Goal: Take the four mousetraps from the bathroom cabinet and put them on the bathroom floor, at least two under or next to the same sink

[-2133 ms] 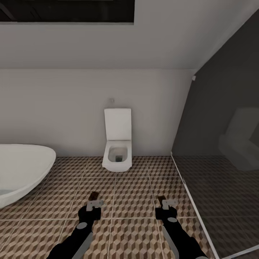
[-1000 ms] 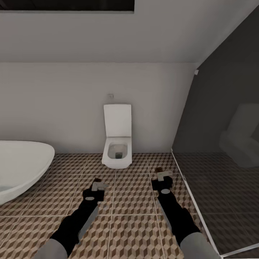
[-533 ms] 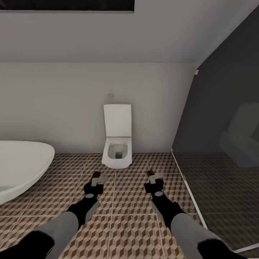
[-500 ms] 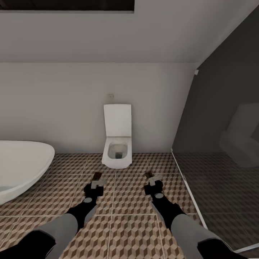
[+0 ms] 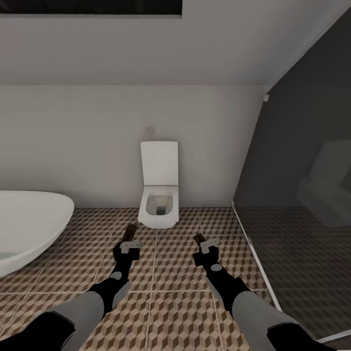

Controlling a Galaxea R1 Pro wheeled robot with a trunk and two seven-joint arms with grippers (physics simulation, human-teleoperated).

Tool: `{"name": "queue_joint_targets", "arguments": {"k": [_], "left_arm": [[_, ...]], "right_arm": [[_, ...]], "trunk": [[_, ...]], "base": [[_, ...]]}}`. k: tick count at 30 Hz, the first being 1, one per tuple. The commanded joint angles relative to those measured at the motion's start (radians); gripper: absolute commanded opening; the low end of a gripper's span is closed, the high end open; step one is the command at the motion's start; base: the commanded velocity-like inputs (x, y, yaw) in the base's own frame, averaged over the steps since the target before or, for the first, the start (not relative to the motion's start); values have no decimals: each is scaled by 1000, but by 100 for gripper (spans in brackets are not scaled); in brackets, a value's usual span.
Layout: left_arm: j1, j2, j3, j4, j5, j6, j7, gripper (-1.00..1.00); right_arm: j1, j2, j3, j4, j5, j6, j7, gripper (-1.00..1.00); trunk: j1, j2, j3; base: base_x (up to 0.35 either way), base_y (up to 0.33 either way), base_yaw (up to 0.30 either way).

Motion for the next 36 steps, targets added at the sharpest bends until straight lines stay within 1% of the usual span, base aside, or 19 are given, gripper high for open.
{"name": "queue_joint_targets", "arguments": {"k": [1, 6, 13, 21, 36], "left_arm": [[-1, 0, -9, 1, 1, -2, 10, -100], [-1, 0, -9, 3, 2, -2, 10, -100], [-1, 0, -9, 6, 3, -1, 10, -100], [0, -2, -9, 11, 3, 0, 5, -100], [2, -9, -9, 38, 3, 0, 4, -100]], "right_arm": [[-1, 0, 4, 2, 7, -3, -9, -100], [-1, -1, 5, 4, 6, -43, -9, -100], [-1, -1, 5, 3, 7, -55, -12, -100], [-1, 2, 5, 3, 6, -56, -13, -100], [-1, 1, 4, 4, 6, -56, -12, -100]], "trunk": [[0, -1, -1], [0, -1, -1], [27, -50, -23], [58, -106, -58], [115, -211, -129]], "base": [[0, 0, 0], [0, 0, 0], [0, 0, 0], [0, 0, 0], [0, 0, 0]]}}
